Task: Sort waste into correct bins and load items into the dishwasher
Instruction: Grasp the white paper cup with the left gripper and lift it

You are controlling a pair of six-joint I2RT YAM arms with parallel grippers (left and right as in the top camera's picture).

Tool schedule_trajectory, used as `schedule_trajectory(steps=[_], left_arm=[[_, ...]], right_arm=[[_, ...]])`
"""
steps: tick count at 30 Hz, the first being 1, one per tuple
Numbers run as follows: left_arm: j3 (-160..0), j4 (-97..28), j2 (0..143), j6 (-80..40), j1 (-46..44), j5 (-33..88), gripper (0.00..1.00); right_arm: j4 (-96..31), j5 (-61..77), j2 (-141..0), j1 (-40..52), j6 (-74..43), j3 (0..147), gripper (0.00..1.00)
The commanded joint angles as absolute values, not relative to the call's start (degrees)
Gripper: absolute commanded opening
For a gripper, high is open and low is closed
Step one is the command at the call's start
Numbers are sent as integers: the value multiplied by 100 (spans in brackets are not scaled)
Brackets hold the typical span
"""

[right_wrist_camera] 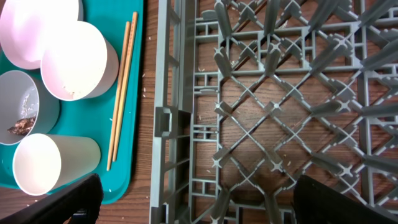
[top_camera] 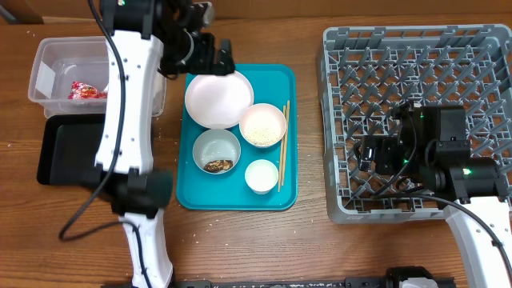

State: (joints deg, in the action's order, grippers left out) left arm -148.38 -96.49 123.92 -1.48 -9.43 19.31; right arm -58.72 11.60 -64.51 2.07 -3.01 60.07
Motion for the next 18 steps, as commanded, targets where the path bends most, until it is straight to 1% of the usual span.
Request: schedule_trajectory(steps=[1, 3, 5, 8, 10, 15, 18], left_arm=[[-13922, -9682, 11515, -480, -1356, 1098, 100], [-13131, -9682, 11187, -790, -1634, 847, 100], [-12396, -9682, 10993, -864, -1863, 860, 100], [-11443, -9520, 10831, -945, -2134, 1009, 95], [-10827, -9067, 10739, -934, -2381, 1055, 91], [-9795, -8213, 10700, -886, -2862, 897, 91], [-9341, -7907, 10702, -947, -2945, 926, 88]], right_arm=[[-5857, 1168, -6442, 228, -316, 6108, 100], [-5841, 1168, -6442, 228, -316, 6110, 100], [-5822, 1168, -6442, 228, -316, 6110, 100], [-5782, 1168, -6442, 228, -318, 6110, 100], [-5736, 1168, -6442, 228, -318, 6110, 100], [-5634, 1170, -6442, 228, -318, 6110, 100], [-5653, 1170, -6442, 228, -320, 6110, 100]])
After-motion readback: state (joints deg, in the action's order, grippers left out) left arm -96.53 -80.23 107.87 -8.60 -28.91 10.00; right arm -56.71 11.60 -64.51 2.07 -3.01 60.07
